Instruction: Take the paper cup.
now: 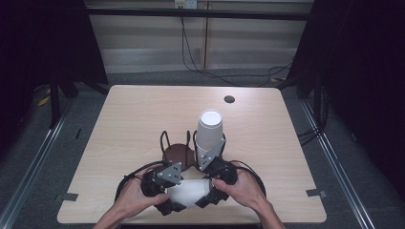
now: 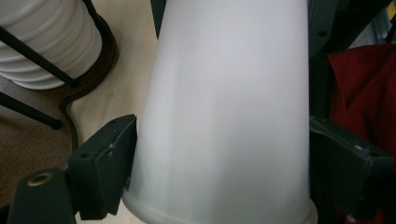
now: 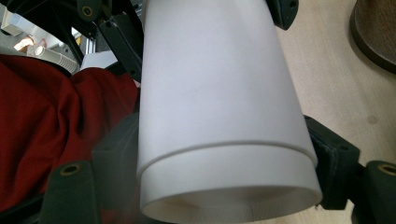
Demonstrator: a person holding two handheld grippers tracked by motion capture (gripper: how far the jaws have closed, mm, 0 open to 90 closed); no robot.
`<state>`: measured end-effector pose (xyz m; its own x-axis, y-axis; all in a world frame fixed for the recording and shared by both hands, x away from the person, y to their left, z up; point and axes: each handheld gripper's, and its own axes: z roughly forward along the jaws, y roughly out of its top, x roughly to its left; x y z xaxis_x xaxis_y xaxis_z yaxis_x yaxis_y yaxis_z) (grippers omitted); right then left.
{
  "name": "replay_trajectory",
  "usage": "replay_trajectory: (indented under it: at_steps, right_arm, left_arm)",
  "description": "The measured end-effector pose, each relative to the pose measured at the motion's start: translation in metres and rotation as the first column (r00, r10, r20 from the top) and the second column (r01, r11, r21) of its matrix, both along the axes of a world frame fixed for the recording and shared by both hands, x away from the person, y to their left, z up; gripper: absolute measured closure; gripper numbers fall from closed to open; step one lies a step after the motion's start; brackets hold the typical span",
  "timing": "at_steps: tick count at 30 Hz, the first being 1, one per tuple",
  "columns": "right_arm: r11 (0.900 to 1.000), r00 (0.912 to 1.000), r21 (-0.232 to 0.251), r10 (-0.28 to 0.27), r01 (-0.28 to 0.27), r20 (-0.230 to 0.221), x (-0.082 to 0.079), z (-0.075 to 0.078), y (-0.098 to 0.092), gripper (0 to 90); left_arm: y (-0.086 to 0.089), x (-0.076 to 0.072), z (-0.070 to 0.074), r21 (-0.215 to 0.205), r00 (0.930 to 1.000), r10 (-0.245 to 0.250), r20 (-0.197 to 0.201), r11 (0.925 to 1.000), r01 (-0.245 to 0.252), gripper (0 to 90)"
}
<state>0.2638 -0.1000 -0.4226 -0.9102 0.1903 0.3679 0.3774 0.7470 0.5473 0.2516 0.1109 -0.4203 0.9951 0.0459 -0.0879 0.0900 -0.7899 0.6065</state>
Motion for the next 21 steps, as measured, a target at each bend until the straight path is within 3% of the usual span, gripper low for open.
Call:
replay_trajectory:
  at_steps: [5,6,10,12,16,18,21]
  right_arm:
    - [1.0,1.0,0.002,-0.002,0.002,0.003,0.0,0.001,0.0,24.5]
    - [1.0,1.0,0.007,-0.007,0.007,0.0,0.0,0.0,-0.001,24.5]
    - [1.0,0.9998,0.0,-0.018,0.018,0.003,0.001,-0.002,-0.002,24.4]
    - [1.0,0.9998,-0.003,-0.02,0.02,0.0,0.001,-0.002,-0.002,24.4]
    - [0.999,0.9994,-0.005,-0.033,0.033,-0.005,0.001,-0.002,-0.004,24.3]
    - [0.999,0.9994,-0.003,-0.035,0.035,-0.008,0.001,-0.002,-0.005,24.3]
    - [0.999,0.9985,-0.003,-0.053,0.053,-0.015,0.001,-0.002,-0.008,24.2]
  left_arm:
    - [0.005,0.003,0.003,-0.042,0.9999,0.002,-0.016,0.9991,-0.003,14.0]
    - [0.008,0.004,0.005,-0.078,0.9997,0.013,-0.02,0.9968,-0.015,15.0]
    - [0.014,0.006,0.01,-0.121,0.9994,0.027,-0.022,0.9923,-0.03,15.8]
    - [0.015,0.006,0.012,-0.128,0.999,0.043,-0.013,0.9908,-0.045,15.8]
    - [0.018,0.008,0.012,-0.156,0.9978,0.061,-0.026,0.9857,-0.064,15.8]
    - [0.02,0.009,0.011,-0.173,0.9957,0.077,-0.052,0.9812,-0.085,15.8]
    - [0.023,0.009,0.011,-0.186,0.9938,0.099,-0.05,0.9768,-0.107,15.9]
